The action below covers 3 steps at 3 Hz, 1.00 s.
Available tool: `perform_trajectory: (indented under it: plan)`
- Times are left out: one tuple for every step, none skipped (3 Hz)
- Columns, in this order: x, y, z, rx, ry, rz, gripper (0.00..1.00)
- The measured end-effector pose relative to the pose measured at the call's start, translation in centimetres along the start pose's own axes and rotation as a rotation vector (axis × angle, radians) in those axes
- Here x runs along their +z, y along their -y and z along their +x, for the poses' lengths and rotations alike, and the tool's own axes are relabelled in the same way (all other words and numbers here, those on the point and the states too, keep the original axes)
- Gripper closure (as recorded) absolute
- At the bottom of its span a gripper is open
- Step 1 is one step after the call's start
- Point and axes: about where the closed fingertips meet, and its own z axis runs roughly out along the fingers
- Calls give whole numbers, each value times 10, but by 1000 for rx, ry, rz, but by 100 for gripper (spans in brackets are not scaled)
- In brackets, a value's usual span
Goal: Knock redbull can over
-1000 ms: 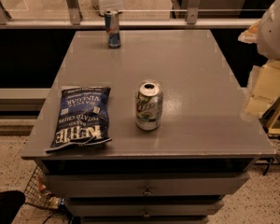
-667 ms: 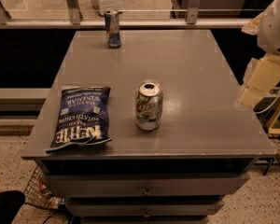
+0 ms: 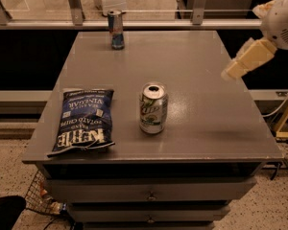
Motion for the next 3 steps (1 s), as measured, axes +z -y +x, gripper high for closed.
perform_trajectory:
  plan:
    - [27,54,-43,78,237,76,0]
    - [37,75,-84,171,441,65,0]
    - [37,75,-83,168,438,66,0]
